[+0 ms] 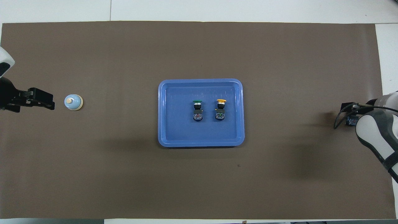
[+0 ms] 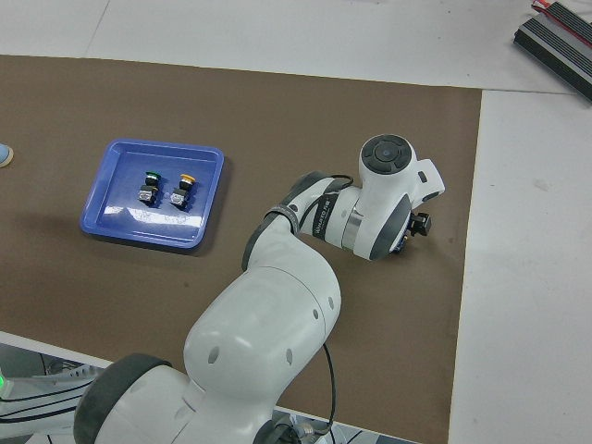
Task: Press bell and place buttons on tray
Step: 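Reach the right gripper to the red-topped button and grasp it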
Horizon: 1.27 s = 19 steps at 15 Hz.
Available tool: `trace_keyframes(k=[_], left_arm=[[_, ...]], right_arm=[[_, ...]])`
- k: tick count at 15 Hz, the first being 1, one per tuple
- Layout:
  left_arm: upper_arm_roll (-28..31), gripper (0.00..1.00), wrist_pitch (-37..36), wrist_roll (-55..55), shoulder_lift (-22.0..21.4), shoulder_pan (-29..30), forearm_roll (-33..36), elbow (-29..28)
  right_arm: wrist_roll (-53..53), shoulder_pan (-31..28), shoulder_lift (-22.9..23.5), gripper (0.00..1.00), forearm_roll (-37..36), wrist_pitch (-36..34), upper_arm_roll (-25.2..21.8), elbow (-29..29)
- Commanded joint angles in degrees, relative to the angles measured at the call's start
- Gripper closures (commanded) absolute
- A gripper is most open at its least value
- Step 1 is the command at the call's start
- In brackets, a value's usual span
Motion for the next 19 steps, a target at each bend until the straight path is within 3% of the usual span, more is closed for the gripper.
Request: trace_keyframes(k=[1,2,3,4,9,12,16,19], left_arm=[[0.21,0.0,-0.75,-0.34,-0.56,-0.14,-0.36,0.23],[0.21,0.0,-0.75,-0.34,-0.56,-0.06,-0.28,0.23],[0.21,0.0,-0.75,-0.34,-0.56,-0.06,-0.36,0.23],[0.21,0.0,-0.75,-0.34,-0.65,-0.06,-0.37,0.23],[0.21,0.0,-0.75,-0.34,-0.56,-0.06,-0.28,0.14],[0.21,0.0,-0.75,-0.34,-0.56,-0.06,-0.28,0.23],[0.21,0.0,-0.75,-0.34,-0.56,-0.06,-0.28,0.23],[0.21,0.0,-0.75,-0.34,-0.56,-0.06,-0.37,0.23]], right_arm=[[-1.43,-1.5,-1.53,0.0,0.03,2.61,0.95,-3.28],[-1.52,-1.93,-1.53,0.2,0.03,2.44,0.95,-3.28],[-2.04,-2.11,-1.53,0.66,0.03,2.18,0.95,-3.28],[-2.66,-2.11,-1.53,1.0,0.11,1.82,0.95,-3.28],[-2.84,-1.23,-2.06,1.0,0.11,-2.47,1.48,-1.44],[-0.05,0.77,-1.8,1.0,0.55,-12.99,4.81,6.01],[19.69,15.25,1.88,1.0,0.46,-31.62,4.91,23.48],[32.99,26.6,5.05,1.0,0.55,-39.47,4.91,33.78]])
